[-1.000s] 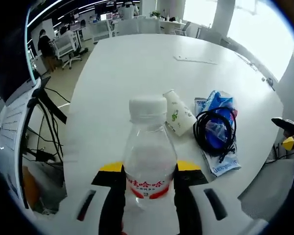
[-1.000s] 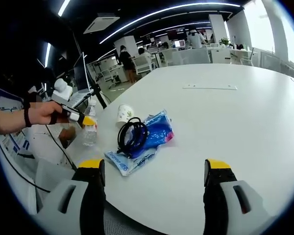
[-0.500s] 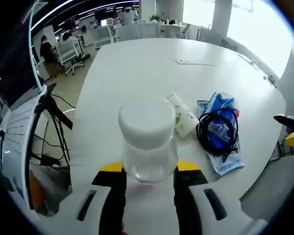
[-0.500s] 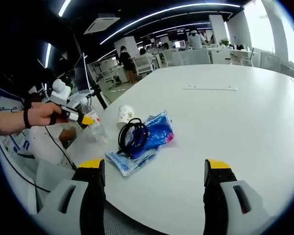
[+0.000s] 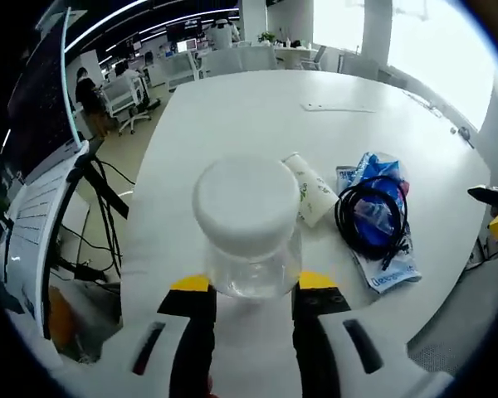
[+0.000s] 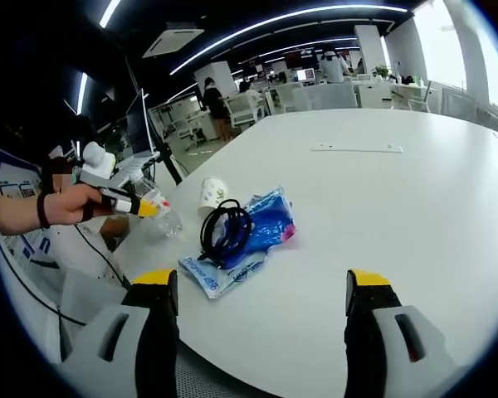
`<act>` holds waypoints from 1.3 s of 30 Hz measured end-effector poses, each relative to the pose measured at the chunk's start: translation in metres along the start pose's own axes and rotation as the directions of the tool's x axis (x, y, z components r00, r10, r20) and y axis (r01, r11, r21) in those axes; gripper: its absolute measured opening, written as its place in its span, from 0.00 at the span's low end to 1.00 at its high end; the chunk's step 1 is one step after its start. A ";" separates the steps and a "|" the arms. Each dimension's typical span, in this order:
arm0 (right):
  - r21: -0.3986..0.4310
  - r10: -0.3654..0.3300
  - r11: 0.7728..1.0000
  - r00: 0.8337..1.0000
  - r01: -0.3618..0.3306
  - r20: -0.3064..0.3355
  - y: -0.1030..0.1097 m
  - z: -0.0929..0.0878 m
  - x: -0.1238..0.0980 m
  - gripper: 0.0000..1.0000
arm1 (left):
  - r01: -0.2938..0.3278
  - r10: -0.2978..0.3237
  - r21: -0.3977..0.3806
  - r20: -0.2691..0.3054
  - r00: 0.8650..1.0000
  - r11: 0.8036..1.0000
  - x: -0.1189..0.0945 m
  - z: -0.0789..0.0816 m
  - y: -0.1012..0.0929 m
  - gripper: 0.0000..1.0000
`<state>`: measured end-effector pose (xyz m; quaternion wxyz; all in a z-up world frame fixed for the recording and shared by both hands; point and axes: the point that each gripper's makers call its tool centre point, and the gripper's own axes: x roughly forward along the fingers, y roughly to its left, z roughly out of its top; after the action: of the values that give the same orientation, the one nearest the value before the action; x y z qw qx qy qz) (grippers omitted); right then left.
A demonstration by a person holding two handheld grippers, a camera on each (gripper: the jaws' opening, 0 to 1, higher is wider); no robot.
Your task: Arrange the tabletop items into an orderly group along one side of the table until the central work area is clear of visible clutter.
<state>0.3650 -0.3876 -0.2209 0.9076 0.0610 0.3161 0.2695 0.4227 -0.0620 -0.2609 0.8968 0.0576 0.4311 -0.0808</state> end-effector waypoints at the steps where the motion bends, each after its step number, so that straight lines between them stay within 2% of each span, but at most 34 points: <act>1: 0.000 0.001 1.000 1.000 -0.001 0.002 0.000 0.001 0.000 0.83 | 0.000 0.000 -0.007 -0.001 1.000 1.000 0.000 0.000 0.000 0.34; 4: 0.000 0.003 1.000 1.000 -0.003 0.005 0.001 0.002 0.000 0.83 | 0.003 -0.004 -0.041 -0.005 1.000 0.999 0.001 0.000 0.001 0.34; 19: 0.008 0.003 1.000 1.000 -0.003 0.010 0.003 -0.001 -0.005 0.81 | 0.018 -0.021 -0.073 -0.036 0.999 0.997 0.002 -0.004 0.000 0.33; 21: 0.008 0.003 1.000 1.000 -0.003 0.012 0.003 0.000 -0.005 0.81 | 0.026 -0.028 -0.052 -0.041 0.999 0.998 0.003 -0.007 0.000 0.33; 26: 0.012 -0.002 1.000 1.000 0.002 0.017 0.001 0.000 -0.008 0.81 | 0.057 -0.057 -0.030 -0.004 0.998 0.998 0.001 -0.008 0.002 0.34; 32: 0.017 -0.007 1.000 1.000 0.007 0.013 -0.002 -0.004 -0.010 0.81 | 0.123 -0.126 0.038 0.074 0.989 0.992 -0.003 0.007 -0.002 0.37; 35: 0.016 -0.008 1.000 1.000 0.008 0.008 -0.002 -0.006 -0.011 0.81 | 0.145 -0.149 0.060 0.084 0.985 0.988 -0.005 0.010 -0.004 0.41; 39: 0.016 -0.007 1.000 1.000 0.007 0.006 -0.002 -0.007 -0.011 0.81 | 0.146 -0.155 0.106 0.080 0.985 0.984 -0.004 0.010 -0.001 0.39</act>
<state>0.3542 -0.3953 -0.2203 0.9090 0.0680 0.3157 0.2635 0.4280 -0.0647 -0.2520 0.9022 0.0659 0.3900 -0.1722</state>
